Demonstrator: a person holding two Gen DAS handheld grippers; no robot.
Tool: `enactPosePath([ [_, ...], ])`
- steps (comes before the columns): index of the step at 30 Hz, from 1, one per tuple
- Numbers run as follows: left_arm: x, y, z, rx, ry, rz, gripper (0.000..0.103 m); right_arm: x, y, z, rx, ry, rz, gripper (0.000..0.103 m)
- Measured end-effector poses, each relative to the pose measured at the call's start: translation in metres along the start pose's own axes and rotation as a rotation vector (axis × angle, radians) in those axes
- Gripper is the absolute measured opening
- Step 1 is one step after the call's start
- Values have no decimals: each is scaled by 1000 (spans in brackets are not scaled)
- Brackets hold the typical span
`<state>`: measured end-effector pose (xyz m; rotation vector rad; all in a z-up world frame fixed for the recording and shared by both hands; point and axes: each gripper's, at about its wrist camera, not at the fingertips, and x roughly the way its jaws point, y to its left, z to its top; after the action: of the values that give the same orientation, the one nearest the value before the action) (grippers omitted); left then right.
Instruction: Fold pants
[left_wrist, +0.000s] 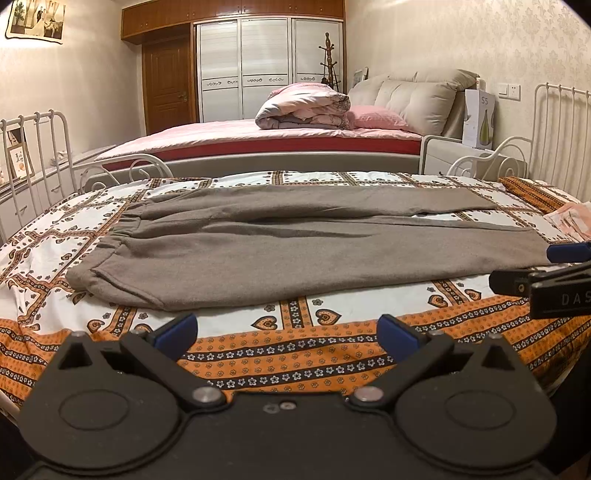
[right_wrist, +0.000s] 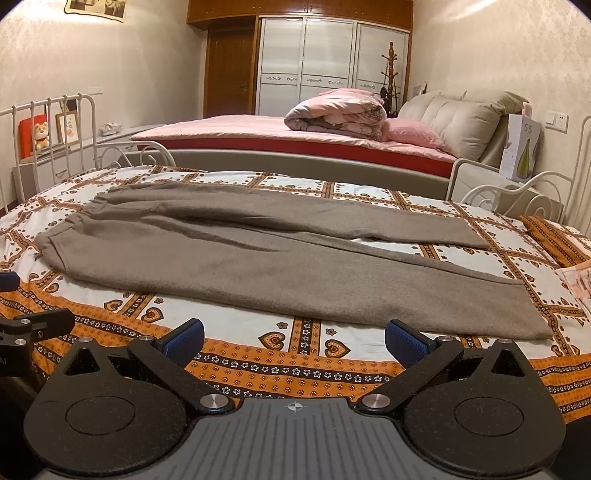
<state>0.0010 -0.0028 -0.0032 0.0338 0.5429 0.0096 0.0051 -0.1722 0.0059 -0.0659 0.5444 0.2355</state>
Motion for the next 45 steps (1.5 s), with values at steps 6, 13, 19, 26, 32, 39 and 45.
enactPosePath([
  [6,0,0,0,3,0,1,97,0,0,0,4,-1,4,103],
  [13,0,0,0,4,-1,1,97,0,0,0,3,-1,5,103],
  [19,0,0,0,5,0,1,97,0,0,0,1,-1,5,103],
  [26,0,-2,0,10,2,2,97,2,2,0,0,1,6,103],
  [32,0,-2,0,11,3,2,97,2,2,0,0,1,7,103],
  [39,0,-2,-1,11,3,3,97,2,3,0,-1,2,7,103],
  [45,0,-3,-1,12,7,5,97,2,4,-1,-2,4,8,103],
])
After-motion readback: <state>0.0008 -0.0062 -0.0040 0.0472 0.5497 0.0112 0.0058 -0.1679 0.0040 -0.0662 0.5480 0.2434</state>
